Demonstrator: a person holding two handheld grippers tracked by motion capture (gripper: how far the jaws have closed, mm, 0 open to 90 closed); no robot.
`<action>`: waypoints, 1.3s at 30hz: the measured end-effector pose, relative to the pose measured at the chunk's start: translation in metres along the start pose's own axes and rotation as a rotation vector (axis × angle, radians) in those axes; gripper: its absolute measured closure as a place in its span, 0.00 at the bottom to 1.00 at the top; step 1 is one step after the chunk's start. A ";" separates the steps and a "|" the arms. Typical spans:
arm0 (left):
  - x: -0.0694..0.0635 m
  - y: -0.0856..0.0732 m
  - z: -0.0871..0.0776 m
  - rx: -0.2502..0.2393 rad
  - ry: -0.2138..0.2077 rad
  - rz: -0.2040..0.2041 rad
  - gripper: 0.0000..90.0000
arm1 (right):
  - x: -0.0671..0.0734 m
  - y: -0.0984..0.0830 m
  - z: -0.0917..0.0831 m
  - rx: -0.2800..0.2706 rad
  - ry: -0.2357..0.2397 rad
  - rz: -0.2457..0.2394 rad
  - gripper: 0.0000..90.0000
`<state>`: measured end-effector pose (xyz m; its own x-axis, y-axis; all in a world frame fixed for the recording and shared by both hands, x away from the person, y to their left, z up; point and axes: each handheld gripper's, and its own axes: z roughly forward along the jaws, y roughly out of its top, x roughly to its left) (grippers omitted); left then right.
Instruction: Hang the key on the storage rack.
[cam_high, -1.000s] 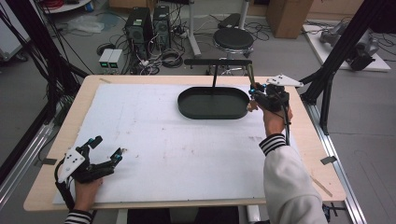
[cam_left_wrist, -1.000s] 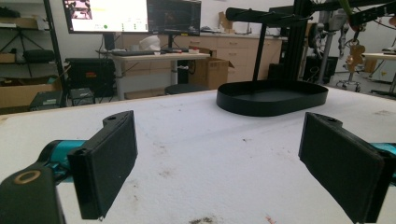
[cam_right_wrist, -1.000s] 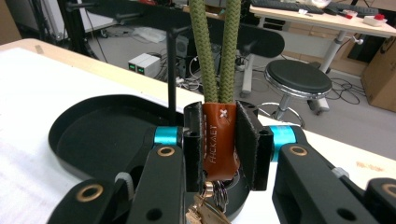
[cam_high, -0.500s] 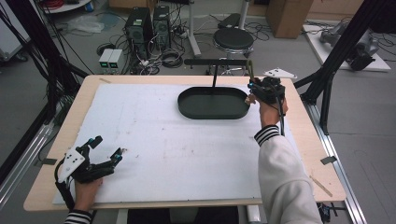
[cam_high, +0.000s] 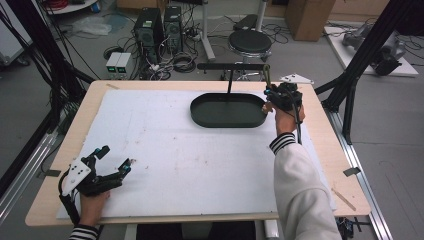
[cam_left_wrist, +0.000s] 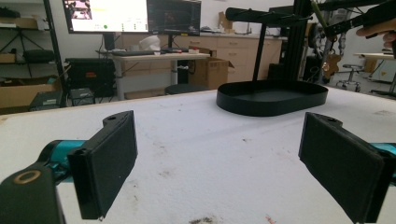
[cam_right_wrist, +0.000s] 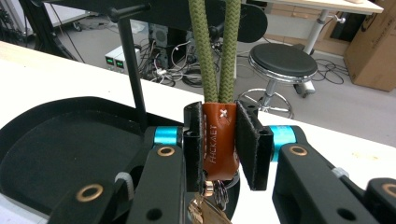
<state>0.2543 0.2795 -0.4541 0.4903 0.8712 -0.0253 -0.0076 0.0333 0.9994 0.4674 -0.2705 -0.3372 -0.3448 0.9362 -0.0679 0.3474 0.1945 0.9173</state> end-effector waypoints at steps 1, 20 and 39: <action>0.000 0.000 0.000 0.000 -0.001 -0.001 0.13 | 0.001 -0.001 0.002 0.004 -0.005 0.008 0.82; 0.000 0.000 0.000 -0.001 -0.001 -0.001 0.13 | 0.002 -0.007 0.017 0.033 -0.022 0.007 0.82; 0.000 0.000 0.000 -0.001 -0.001 -0.001 0.13 | -0.002 -0.014 0.030 0.031 -0.032 0.039 0.81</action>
<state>0.2544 0.2796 -0.4541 0.4908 0.8708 -0.0266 -0.0077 0.0349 0.9994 0.4897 -0.2663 -0.3617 -0.3025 0.9521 -0.0456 0.3870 0.1664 0.9069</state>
